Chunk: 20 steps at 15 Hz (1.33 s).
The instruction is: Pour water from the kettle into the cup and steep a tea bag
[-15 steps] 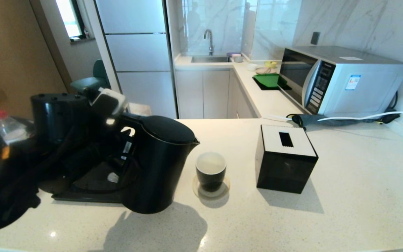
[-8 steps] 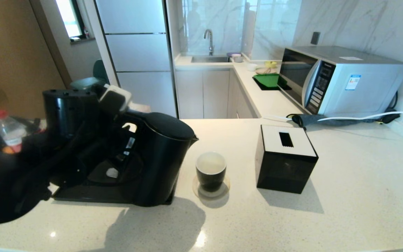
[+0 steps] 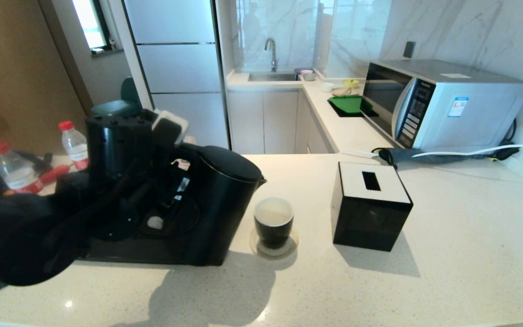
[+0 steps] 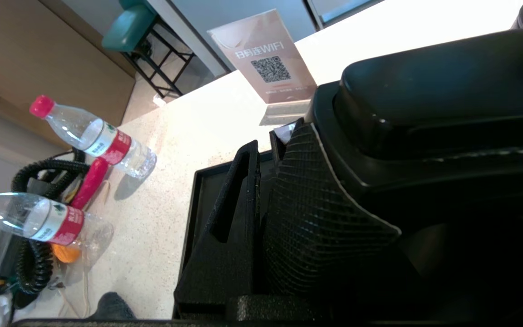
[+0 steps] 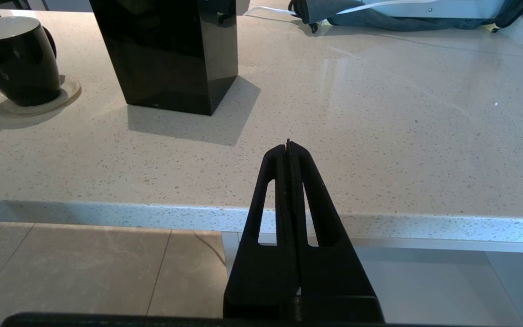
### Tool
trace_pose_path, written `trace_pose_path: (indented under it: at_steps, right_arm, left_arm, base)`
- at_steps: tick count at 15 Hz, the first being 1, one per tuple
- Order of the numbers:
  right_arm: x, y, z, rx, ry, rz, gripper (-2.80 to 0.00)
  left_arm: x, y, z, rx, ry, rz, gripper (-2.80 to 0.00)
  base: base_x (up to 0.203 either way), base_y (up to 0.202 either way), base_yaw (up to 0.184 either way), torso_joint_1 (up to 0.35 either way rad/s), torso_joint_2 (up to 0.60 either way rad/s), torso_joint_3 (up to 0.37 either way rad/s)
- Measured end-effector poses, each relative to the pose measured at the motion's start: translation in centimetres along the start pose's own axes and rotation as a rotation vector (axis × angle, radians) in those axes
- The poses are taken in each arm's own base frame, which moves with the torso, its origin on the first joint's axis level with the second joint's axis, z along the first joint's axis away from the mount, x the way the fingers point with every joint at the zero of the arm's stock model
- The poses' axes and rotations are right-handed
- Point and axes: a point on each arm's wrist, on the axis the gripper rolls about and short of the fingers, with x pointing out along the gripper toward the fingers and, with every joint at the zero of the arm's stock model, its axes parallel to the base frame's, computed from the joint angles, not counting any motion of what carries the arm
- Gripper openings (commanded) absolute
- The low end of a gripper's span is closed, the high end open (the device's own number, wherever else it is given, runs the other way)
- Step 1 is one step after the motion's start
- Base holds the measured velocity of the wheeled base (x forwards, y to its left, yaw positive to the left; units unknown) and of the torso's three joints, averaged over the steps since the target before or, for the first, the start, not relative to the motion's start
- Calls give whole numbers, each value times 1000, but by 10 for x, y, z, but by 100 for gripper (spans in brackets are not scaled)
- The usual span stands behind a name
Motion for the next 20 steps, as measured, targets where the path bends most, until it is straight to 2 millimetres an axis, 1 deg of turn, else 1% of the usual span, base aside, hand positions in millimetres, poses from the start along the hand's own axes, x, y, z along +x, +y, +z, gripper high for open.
trace_pose_path:
  at_steps: [4, 6, 9, 11, 20]
  right_arm:
    - [0, 0, 0, 0, 0, 0, -280]
    - [0, 0, 0, 0, 0, 1, -280]
    - [0, 0, 0, 0, 0, 0, -280]
    - [0, 0, 0, 0, 0, 0, -280]
    - [0, 0, 0, 0, 0, 0, -280]
  left_arm:
    - [0, -2, 3, 19, 5, 13, -280]
    - [-3, -5, 0, 51, 42, 17, -280]
    - [-5, -5, 3, 52, 43, 26, -280]
    - [-6, -7, 1, 76, 64, 17, -280]
    - [-8, -7, 7, 119, 89, 0, -280]
  base:
    - [0, 0, 0, 0, 0, 0]
    - [0, 0, 0, 0, 0, 0]
    - [0, 0, 0, 0, 0, 0]
    - [0, 0, 0, 0, 0, 0]
    - [0, 0, 0, 0, 0, 0]
